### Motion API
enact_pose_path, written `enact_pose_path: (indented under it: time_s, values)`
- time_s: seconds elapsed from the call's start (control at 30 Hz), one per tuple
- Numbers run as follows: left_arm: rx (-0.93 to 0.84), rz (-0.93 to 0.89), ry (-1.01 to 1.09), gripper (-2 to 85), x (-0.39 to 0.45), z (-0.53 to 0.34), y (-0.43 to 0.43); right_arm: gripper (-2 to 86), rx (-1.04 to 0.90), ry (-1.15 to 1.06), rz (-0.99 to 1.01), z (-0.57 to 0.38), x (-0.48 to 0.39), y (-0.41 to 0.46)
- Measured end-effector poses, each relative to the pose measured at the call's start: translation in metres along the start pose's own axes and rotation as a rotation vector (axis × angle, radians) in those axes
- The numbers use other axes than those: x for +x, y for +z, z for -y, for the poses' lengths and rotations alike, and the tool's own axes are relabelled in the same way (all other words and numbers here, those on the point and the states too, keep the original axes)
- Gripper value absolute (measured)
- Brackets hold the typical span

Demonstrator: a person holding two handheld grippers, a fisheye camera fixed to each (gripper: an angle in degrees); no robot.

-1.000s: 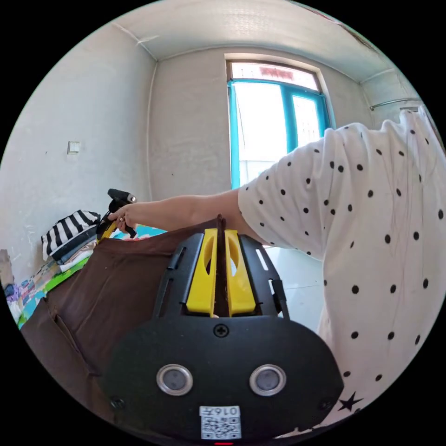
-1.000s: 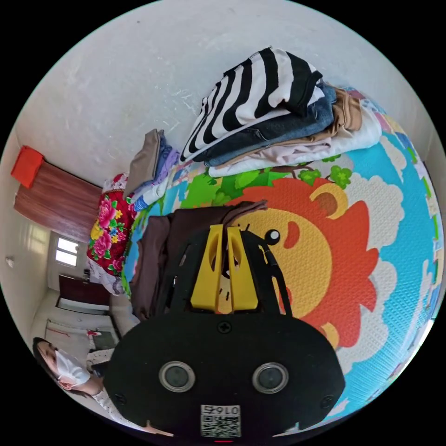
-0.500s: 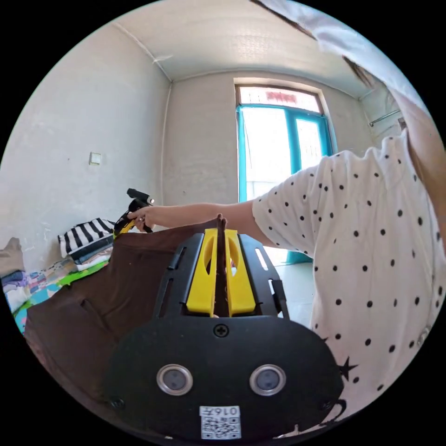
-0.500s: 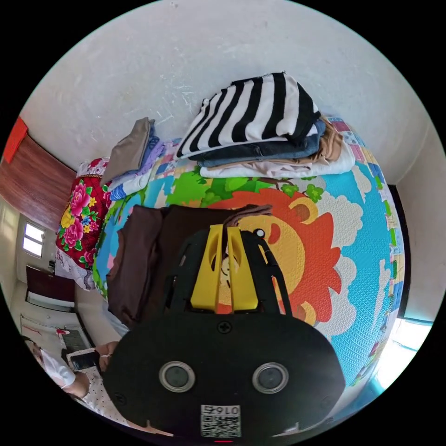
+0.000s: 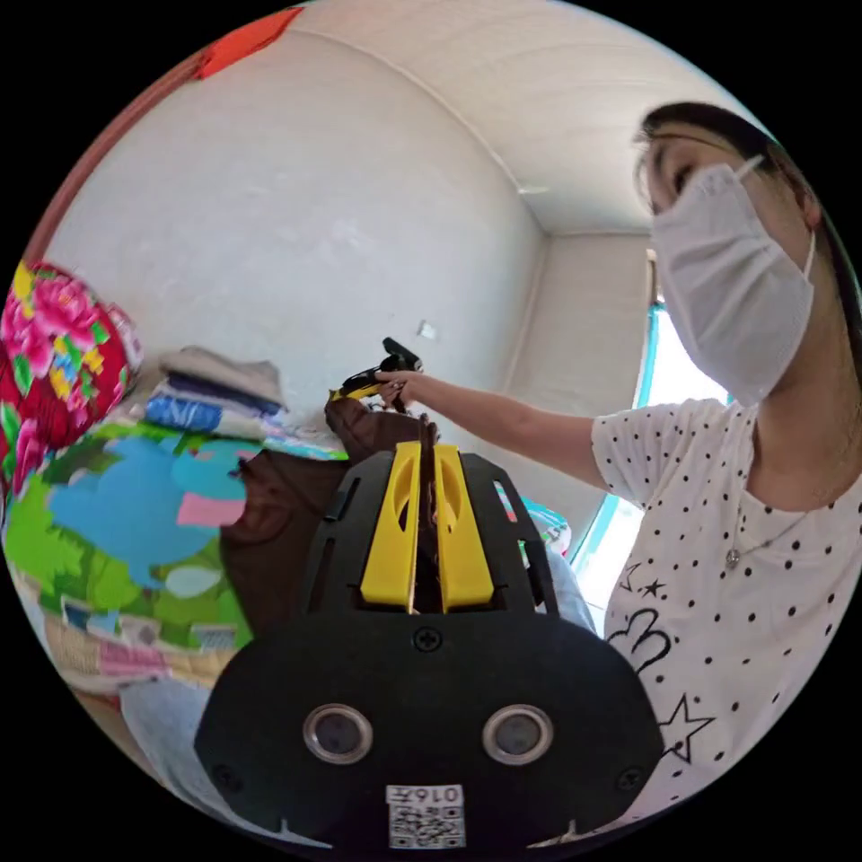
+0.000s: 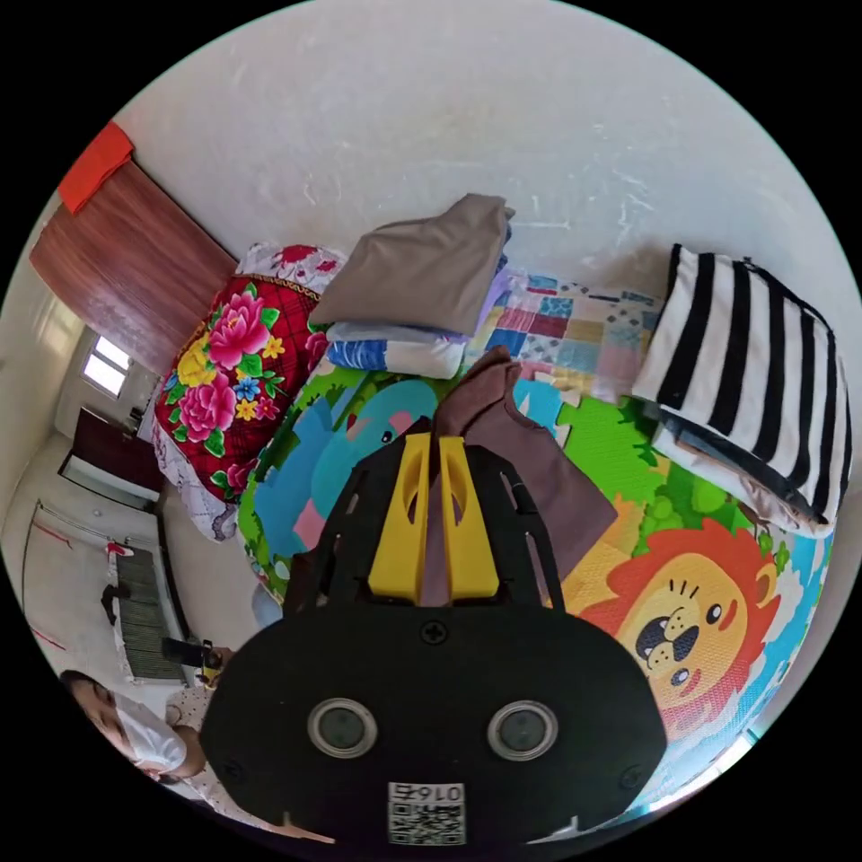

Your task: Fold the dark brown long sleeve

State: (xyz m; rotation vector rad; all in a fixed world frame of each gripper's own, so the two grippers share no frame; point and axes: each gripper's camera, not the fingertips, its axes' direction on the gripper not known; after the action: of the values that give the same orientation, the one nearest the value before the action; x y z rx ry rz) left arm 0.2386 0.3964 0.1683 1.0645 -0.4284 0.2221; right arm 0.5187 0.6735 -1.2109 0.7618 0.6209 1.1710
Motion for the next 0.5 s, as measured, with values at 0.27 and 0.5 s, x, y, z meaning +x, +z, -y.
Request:
enact_pose_path:
  time_s: [0.27,0.5]
  values:
    - [-0.122,0.101,-0.294,-0.8,-0.09,-0.033,-0.026,0.4,-0.275,0.004,-0.244,0.078,-0.119,0.133]
    - [-0.126,0.106,-0.257,-0.8,-0.109,-0.027,-0.05,0.5,-0.256,-0.009,-0.261,0.098,-0.183,0.089]
